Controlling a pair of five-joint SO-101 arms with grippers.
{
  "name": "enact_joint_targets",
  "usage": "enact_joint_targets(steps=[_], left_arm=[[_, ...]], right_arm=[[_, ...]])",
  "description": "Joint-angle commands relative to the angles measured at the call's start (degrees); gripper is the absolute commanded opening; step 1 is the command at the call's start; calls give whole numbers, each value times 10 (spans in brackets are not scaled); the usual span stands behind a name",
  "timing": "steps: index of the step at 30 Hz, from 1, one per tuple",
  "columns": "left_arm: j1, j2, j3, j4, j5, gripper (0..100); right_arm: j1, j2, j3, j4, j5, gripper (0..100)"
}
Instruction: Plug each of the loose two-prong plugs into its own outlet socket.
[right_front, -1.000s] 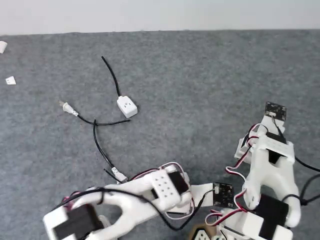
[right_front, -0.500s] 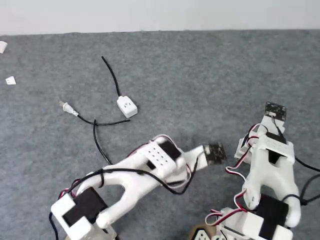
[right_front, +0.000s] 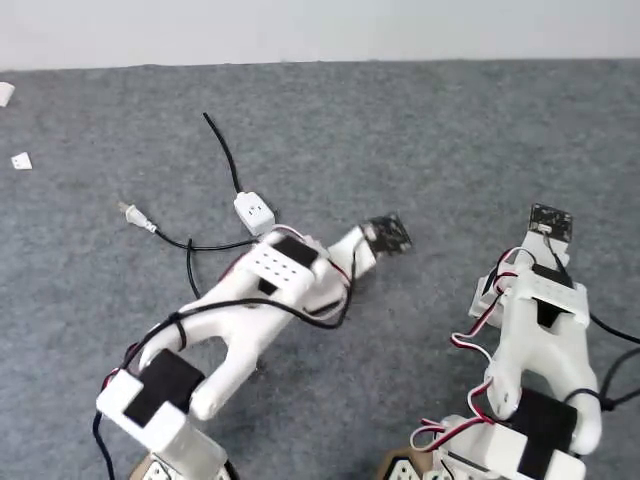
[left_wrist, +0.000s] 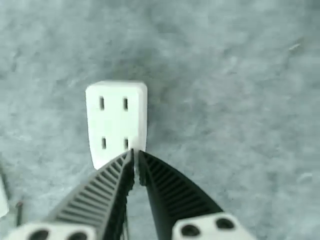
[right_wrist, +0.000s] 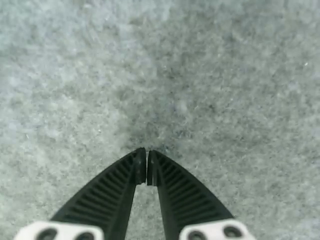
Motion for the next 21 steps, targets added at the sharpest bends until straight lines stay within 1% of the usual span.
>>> enact_joint_targets(steps=[1,6,11,13,15,19,21], left_arm=[[-19,19,-31,24,-18,15],[-19,40,-55,42,-19,15],[-18,40,-84,39,-20,16],[-20,34,-95,42,-21,31],[-23,18,-92,42,-25,89],[-18,-33,-56,39,-72,241],[-18,-56,-40,35,-81,272]], right_arm=[[-5,-2,-33,3,10,13],[-6,-2,-33,3,10,13],[-7,-1,-33,1,10,13],[-7,-1,-33,0,10,13],[-7,-1,-33,1,11,13],[-7,-1,-33,2,11,13],[-7,-1,-33,2,11,24]])
